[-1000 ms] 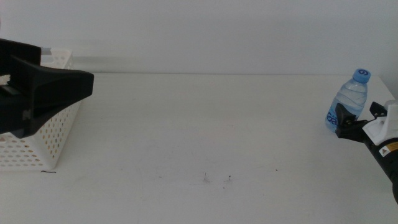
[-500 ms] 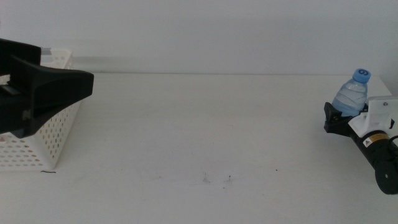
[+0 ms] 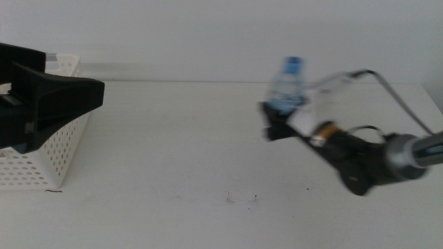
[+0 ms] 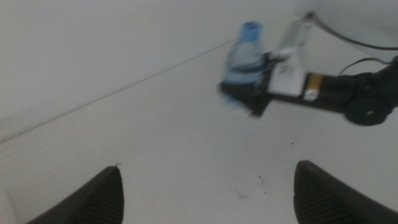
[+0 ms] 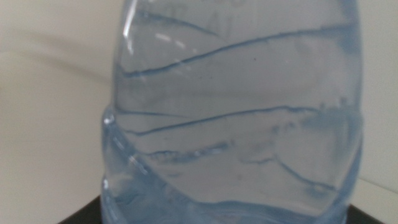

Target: Use arms to grab the bottles and put them into the dustbin to the left of the table.

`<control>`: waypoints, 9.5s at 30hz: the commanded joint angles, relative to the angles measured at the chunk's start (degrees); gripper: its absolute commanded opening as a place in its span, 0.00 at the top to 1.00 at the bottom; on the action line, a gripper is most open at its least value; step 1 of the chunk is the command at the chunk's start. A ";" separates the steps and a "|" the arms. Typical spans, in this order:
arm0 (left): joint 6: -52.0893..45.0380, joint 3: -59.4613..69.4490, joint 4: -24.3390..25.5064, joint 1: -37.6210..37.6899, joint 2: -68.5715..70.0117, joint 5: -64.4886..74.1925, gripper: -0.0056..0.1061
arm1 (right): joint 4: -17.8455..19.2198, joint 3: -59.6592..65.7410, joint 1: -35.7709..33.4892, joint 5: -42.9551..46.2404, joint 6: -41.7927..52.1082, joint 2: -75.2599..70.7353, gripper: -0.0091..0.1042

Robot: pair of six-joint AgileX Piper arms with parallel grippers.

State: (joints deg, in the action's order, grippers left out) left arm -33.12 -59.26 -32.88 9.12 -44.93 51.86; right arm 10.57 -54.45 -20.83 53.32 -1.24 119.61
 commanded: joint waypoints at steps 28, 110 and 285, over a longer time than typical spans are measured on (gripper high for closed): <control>0.06 0.34 -0.09 0.13 0.13 -0.61 0.11 | 1.79 -22.11 -14.09 -19.80 -9.14 12.14 0.18; 32.29 43.13 28.35 23.46 -35.24 -98.97 0.11 | 0.63 -21.50 -15.12 -100.93 -10.88 -53.57 0.16; 36.40 -9.34 39.54 15.79 -9.92 -17.06 0.11 | -2.18 -20.12 -14.37 -98.36 -10.98 -53.57 0.16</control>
State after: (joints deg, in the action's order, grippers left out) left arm 2.91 -69.01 7.09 25.02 -55.25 35.47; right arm 9.36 -75.13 -35.86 -46.48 -12.43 66.25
